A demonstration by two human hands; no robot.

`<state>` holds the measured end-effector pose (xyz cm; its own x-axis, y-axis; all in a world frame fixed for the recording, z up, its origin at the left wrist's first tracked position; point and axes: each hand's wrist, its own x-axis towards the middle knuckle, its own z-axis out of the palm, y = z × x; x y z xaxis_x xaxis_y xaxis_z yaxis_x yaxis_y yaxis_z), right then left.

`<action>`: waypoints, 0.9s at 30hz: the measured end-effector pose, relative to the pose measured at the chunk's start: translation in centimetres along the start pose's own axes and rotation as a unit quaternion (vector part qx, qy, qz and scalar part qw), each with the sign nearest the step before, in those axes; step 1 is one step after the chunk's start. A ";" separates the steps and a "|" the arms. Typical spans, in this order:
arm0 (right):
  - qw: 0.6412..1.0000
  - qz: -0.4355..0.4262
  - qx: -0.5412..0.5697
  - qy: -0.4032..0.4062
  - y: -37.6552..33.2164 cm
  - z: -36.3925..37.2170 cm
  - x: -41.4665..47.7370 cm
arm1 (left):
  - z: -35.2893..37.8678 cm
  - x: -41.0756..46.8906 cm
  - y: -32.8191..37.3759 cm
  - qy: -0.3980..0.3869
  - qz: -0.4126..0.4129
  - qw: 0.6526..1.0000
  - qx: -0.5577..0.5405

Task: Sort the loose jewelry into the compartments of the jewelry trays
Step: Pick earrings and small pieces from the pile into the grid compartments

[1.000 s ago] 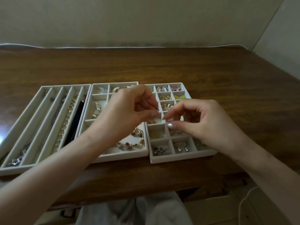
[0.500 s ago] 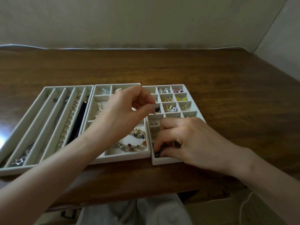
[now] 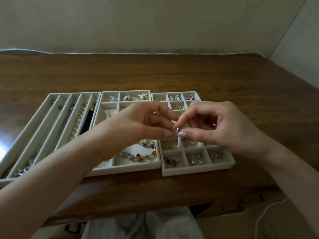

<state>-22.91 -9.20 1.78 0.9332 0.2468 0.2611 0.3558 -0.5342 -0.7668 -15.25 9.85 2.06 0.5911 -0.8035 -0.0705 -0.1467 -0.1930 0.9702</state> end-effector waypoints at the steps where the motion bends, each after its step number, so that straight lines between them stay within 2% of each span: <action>1: 1.000 0.003 0.011 0.015 0.1 0.0 0.0 | 0.1 0.1 0.0 -0.009 -0.002 1.000 -0.019; 9: 0.990 0.034 0.123 0.053 0.5 0.6 -0.4 | 0.8 0.5 0.0 -0.009 -0.001 0.997 -0.082; 13: 0.979 0.051 0.189 0.054 0.1 0.8 -0.5 | 0.9 0.6 0.0 0.001 0.001 0.997 -0.072; 16: 0.979 0.065 0.187 0.043 0.0 0.6 -0.6 | 1.1 0.6 0.1 0.022 0.001 0.998 -0.057; 19: 0.980 0.084 0.176 0.033 0.1 0.4 -0.7 | 1.6 0.6 0.3 0.065 0.021 0.998 0.001; 23: 0.980 0.102 0.161 0.062 0.3 0.7 -0.4 | 2.2 0.6 0.2 0.121 0.075 0.978 0.154; 27: 0.978 0.108 0.171 0.057 0.1 0.8 -0.4 | 2.4 0.5 0.1 0.129 0.085 0.973 0.172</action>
<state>-23.30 -8.67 1.16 0.9913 0.0561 0.1193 0.1298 -0.2569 -0.9577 -16.88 8.14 1.53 0.7079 -0.6805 0.1889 -0.4910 -0.2819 0.8243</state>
